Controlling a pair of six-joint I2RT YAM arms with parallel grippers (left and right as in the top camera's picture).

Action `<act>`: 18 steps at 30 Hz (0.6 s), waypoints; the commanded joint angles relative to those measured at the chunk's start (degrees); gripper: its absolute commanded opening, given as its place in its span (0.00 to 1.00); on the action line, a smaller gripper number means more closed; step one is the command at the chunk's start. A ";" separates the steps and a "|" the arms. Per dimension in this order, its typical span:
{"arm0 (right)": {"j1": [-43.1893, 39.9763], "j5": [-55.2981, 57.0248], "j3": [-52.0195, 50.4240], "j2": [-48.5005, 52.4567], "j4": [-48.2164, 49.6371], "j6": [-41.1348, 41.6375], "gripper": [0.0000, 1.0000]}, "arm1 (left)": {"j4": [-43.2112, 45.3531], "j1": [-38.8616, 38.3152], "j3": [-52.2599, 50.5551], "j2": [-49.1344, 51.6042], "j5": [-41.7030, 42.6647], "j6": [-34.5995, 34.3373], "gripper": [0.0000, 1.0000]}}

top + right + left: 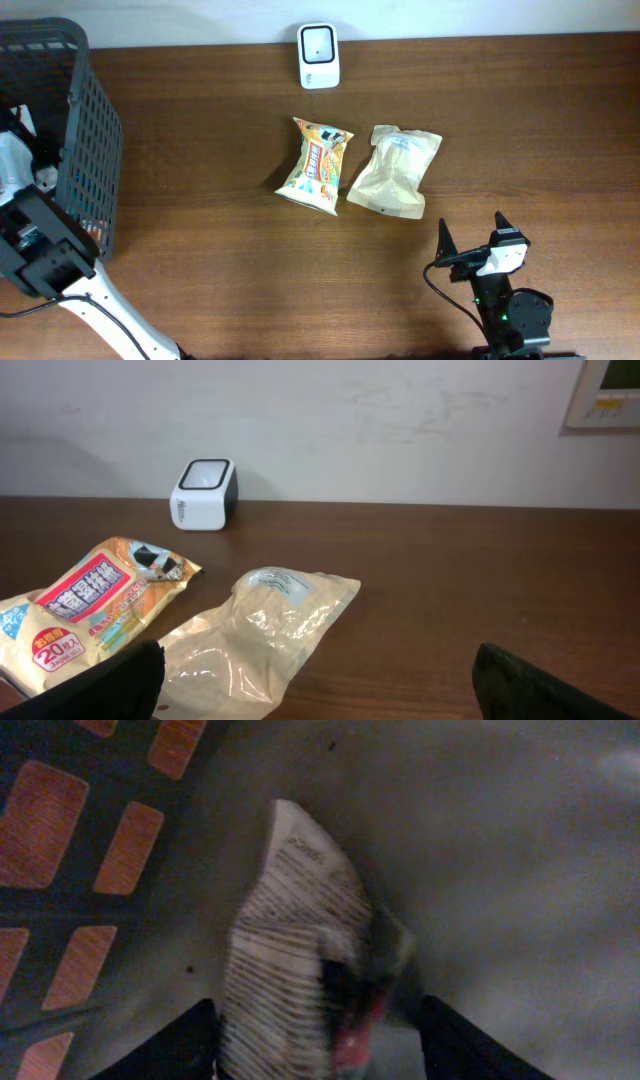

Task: Scan the item barcode

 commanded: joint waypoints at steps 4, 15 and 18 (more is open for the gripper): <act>-0.26 0.70 -0.52 -0.42 -0.02 0.24 0.98 | -0.55 0.13 -0.24 2.60 0.15 -0.17 0.36; -0.26 0.68 -0.52 -0.42 -0.02 0.24 0.98 | -1.64 0.04 -0.17 1.75 1.11 -0.20 0.30; -0.26 0.70 -0.52 -0.42 -0.02 0.24 0.98 | -1.64 0.04 -0.17 0.79 1.22 -0.20 0.30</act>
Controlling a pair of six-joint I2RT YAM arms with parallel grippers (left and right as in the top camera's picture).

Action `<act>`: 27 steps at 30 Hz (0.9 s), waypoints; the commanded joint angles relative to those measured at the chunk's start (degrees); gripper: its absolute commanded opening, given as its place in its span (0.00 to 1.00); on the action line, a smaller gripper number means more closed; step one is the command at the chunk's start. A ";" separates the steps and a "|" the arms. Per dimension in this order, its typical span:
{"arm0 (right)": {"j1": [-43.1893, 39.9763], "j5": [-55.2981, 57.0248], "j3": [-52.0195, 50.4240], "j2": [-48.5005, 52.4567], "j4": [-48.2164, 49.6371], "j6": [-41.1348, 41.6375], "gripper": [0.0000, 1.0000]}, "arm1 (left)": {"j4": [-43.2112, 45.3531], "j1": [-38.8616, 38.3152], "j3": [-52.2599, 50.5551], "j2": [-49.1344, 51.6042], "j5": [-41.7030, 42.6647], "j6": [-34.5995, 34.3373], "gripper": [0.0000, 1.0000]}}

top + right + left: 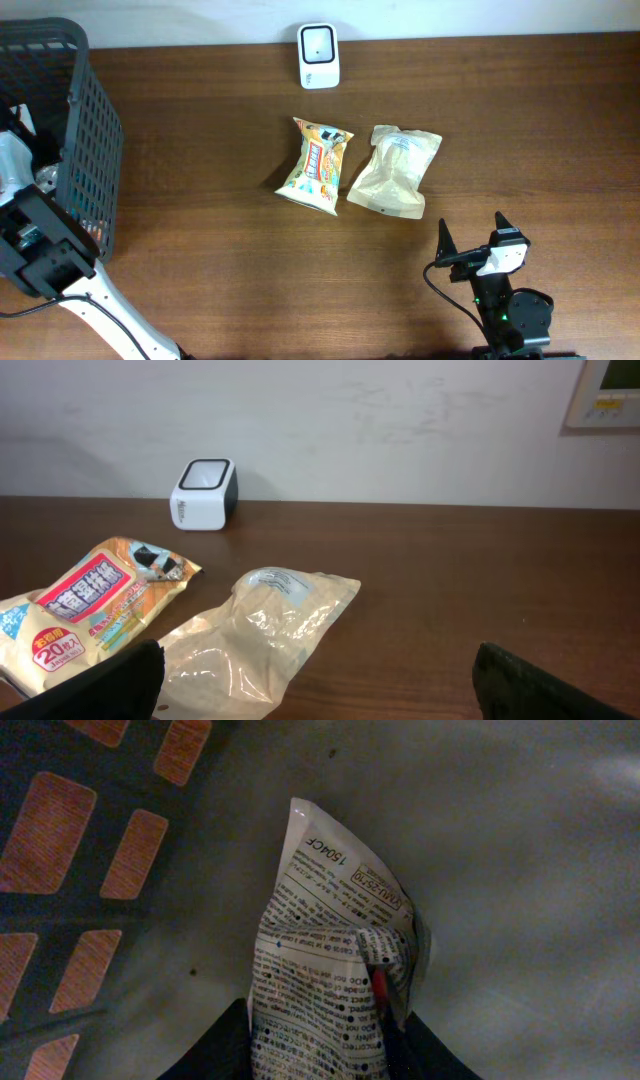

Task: Scan the item barcode

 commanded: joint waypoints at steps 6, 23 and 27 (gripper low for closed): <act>-0.26 0.68 -0.52 -0.42 -0.02 0.26 0.98 | -1.31 0.09 -0.57 -2.10 1.25 -0.15 0.30; -0.26 0.68 -0.52 -0.42 -0.02 0.26 0.98 | -2.86 0.09 -0.57 -19.34 5.27 -1.62 0.31; -0.26 0.68 -0.52 -0.42 -0.02 0.26 0.98 | -3.50 0.09 -0.57 -24.57 10.32 -1.64 0.31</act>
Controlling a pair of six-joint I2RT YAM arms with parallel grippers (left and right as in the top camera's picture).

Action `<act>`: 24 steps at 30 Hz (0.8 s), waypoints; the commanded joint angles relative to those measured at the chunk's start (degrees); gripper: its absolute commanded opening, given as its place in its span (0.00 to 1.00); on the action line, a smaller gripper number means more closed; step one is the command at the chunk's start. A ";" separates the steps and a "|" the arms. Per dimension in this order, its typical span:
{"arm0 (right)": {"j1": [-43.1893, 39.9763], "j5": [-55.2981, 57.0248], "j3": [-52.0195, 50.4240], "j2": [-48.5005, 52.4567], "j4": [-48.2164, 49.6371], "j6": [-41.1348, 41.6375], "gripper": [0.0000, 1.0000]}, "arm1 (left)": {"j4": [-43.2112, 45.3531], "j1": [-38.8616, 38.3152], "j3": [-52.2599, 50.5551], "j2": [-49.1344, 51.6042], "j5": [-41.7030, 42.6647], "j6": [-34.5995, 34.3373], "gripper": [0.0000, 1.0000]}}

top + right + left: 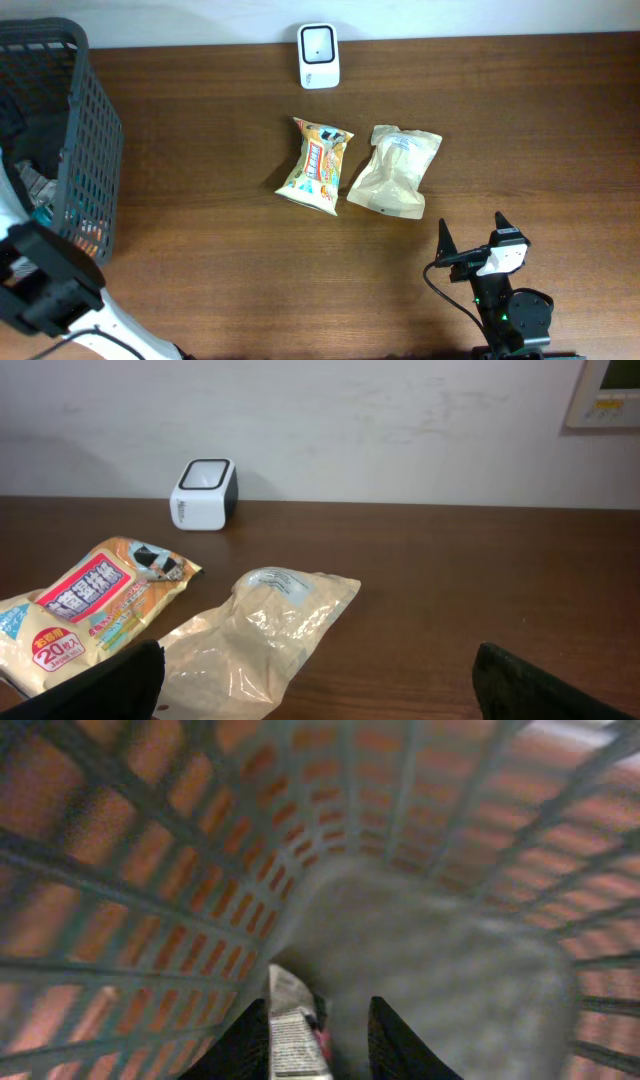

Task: Scan the item barcode
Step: 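Move the left gripper to the blue mouthwash bottle and grasp its cap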

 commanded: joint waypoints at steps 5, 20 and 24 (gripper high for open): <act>-0.26 0.68 -0.52 -0.42 -0.02 0.24 0.98 | -2.08 0.15 -0.17 -8.22 6.51 -0.72 0.41; -0.26 0.70 -0.52 -0.42 -0.02 0.24 0.98 | -23.74 0.15 -2.25 -0.15 -0.98 -0.15 0.91; -0.26 0.70 -0.52 -0.42 -0.02 0.24 0.98 | -24.15 0.15 -4.26 0.74 -0.55 7.50 1.00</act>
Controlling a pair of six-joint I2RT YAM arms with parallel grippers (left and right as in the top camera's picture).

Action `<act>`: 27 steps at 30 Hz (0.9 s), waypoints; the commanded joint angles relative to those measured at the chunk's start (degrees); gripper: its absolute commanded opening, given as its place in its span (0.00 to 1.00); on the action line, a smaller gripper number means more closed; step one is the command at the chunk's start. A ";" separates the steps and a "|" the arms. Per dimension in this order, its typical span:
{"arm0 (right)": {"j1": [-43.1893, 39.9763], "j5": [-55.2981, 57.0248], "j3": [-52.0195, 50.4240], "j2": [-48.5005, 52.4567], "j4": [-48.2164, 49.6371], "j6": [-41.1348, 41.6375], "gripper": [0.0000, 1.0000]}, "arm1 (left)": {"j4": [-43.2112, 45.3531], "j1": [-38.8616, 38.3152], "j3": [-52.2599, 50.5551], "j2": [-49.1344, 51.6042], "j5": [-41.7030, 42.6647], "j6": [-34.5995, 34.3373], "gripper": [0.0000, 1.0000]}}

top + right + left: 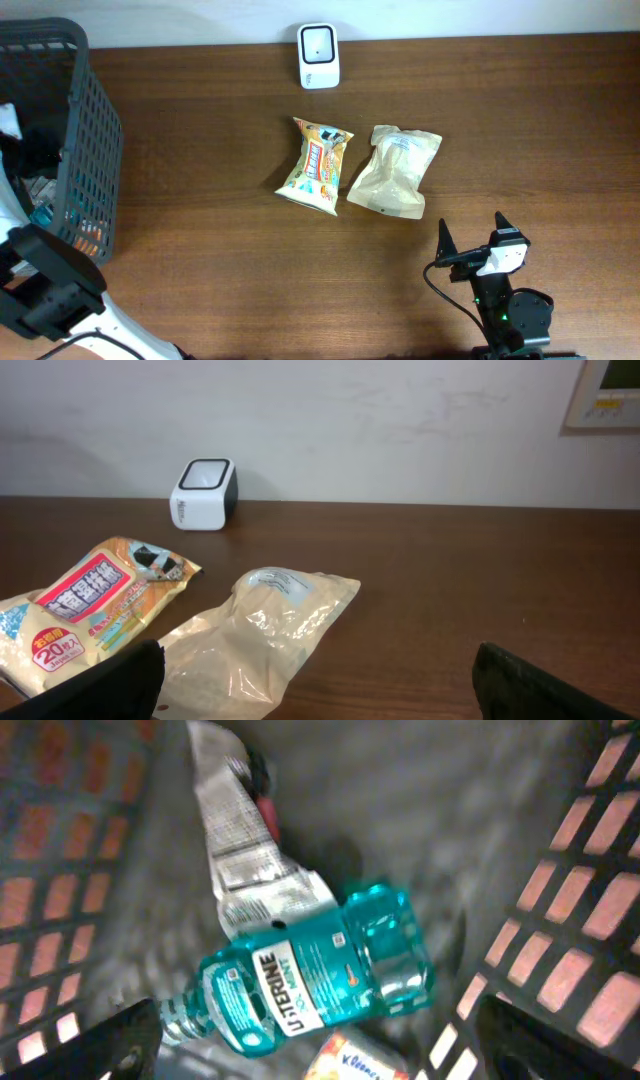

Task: Scan the item barcode
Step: 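Move the left gripper to the blue mouthwash bottle and grasp its cap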

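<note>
My left gripper (318,1045) hangs open inside the dark mesh basket (95,140), holding nothing. Beneath it on the basket floor lie a white printed packet (235,840), a teal mouthwash bottle (310,975) touching the packet's lower end, and an orange tissue pack (360,1065). The white barcode scanner (318,42) stands at the table's far edge. An orange snack bag (316,165) and a tan pouch (393,172) lie side by side mid-table. My right gripper (320,695) rests open near the front edge, short of the pouch, with nothing between its fingers.
The basket's mesh walls (590,880) close in around my left gripper on both sides. The pale wall (400,430) rises behind the scanner. Bare brown tabletop (200,250) lies between the basket and the two bags.
My left gripper has opened and let go of the white packet, which now lies on the basket floor by the teal bottle. The gripper views the floor from higher up. The right arm is unchanged.
My left gripper stood open around the white packet on the basket floor, then was shut on it. Then it held the packet raised among the basket walls. Now the packet is down again and the gripper is open. The right arm never moved.
</note>
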 commanded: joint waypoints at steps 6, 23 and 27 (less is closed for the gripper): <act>-0.26 0.70 -0.52 -0.42 -0.02 0.24 0.98 | -0.11 0.15 -2.93 2.86 0.81 24.92 0.99; -0.26 0.68 -0.52 -0.42 -0.02 0.24 0.98 | 1.03 2.45 -3.08 11.45 5.44 55.49 0.97; -0.26 0.68 -0.52 -0.42 -0.02 0.24 0.98 | 3.54 2.80 -3.08 12.92 5.27 55.49 0.91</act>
